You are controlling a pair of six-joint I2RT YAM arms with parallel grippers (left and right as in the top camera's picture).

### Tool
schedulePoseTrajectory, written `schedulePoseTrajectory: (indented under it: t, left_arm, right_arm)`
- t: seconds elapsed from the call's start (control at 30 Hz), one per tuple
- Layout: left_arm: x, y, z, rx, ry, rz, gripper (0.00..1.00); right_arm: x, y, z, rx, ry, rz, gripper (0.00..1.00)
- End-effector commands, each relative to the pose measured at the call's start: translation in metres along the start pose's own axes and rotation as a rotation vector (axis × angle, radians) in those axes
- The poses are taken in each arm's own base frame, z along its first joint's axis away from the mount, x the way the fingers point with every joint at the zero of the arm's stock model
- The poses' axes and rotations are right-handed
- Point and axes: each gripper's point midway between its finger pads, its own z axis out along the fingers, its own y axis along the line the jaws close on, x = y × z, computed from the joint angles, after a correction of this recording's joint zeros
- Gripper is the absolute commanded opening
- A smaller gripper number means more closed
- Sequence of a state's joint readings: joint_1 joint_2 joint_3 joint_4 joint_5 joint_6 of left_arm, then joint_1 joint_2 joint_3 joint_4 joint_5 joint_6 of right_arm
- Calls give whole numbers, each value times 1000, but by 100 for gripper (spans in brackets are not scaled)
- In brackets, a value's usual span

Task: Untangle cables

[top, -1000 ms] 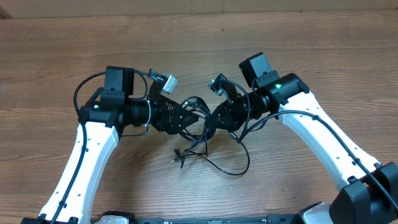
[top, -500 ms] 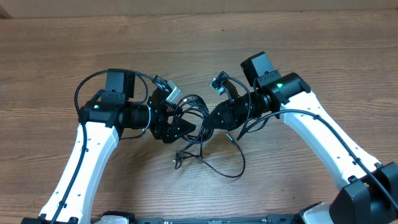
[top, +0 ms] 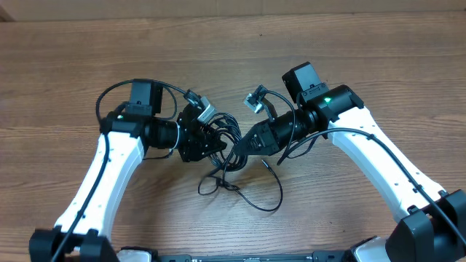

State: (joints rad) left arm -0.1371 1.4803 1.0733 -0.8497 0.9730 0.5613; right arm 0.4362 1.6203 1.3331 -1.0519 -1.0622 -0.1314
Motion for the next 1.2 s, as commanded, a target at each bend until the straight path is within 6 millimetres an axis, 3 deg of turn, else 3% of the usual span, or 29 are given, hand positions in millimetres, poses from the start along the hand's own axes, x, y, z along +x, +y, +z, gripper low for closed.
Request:
schedulePoseTrajectory:
  t: [0.0,0.07,0.13,0.17,0.3,0.4,0.63,0.77,1.0,1.13,1.17]
  left_arm:
    - [2,-3,8,83,-20,9,42]
    - [3,-2,9,88,-20,12,30]
    - [2,-1,9,85,-20,14,5]
    - [2,-1,9,84,-20,13,4]
    - [4,7,5,53,-18,-16,4]
    - [6,25,-3,-19,-16,-152,4]
    - [15,99,-45,-331,-116,-670,4]
    - [23,121,-63,-437,-178,-878,4]
    - [36,137,-74,-557,-201,-1020,4]
    - [28,130,-69,-491,-199,-962,4]
    - [22,124,-66,-442,-197,-901,4]
  right_arm:
    - [-1,20,-5,-83,-20,-31,4]
    - [-1,21,-6,-92,-19,-29,4]
    - [-1,23,-6,-102,-20,-29,4]
    - [-1,24,-6,-106,-20,-29,4]
    - [-1,22,-6,-96,-20,-29,4]
    - [-1,22,-6,-96,-19,-28,4]
    - [4,29,-1,-122,3,-23,4]
    - [10,31,7,-112,31,-40,4]
    - [17,28,14,-69,65,-35,4]
    - [20,3,14,74,78,3,4]
    - [20,-4,13,116,78,20,12]
